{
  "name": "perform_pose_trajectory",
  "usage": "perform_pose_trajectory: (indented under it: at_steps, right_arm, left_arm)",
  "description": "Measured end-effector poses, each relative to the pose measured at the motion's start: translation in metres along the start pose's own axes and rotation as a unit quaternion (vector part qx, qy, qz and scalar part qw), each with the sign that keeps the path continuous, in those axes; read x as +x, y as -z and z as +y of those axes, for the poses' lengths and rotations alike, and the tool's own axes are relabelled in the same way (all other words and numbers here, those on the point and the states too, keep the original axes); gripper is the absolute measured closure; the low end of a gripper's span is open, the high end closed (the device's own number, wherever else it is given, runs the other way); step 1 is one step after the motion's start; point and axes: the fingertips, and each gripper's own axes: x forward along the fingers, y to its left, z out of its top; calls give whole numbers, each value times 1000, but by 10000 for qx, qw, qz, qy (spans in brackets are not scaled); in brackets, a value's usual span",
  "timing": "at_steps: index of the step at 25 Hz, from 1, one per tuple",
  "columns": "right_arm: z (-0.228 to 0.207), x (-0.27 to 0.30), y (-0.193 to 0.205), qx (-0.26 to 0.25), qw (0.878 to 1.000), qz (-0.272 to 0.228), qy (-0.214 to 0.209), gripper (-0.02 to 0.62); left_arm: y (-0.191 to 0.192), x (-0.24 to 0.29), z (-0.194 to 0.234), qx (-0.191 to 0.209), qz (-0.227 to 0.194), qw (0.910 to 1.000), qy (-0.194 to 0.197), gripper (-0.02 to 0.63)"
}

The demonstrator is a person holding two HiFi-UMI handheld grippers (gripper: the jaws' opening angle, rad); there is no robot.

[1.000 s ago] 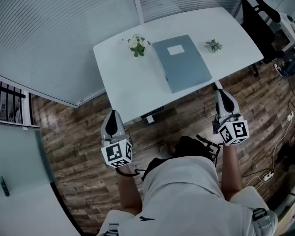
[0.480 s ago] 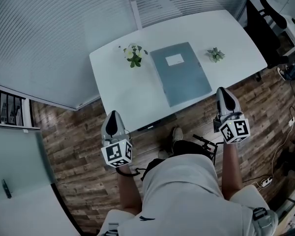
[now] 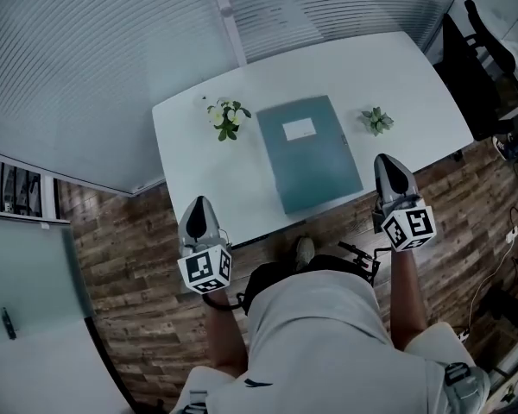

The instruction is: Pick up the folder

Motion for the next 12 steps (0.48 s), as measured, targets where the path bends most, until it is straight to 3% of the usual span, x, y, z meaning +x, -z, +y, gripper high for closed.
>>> perform_pose_trajectory:
  at_steps: [12]
  right_arm:
    - [-18,36,17,132,9998,130,-119,594]
  left_arm:
    - [10,34,-14,-118,224,9996,119,600]
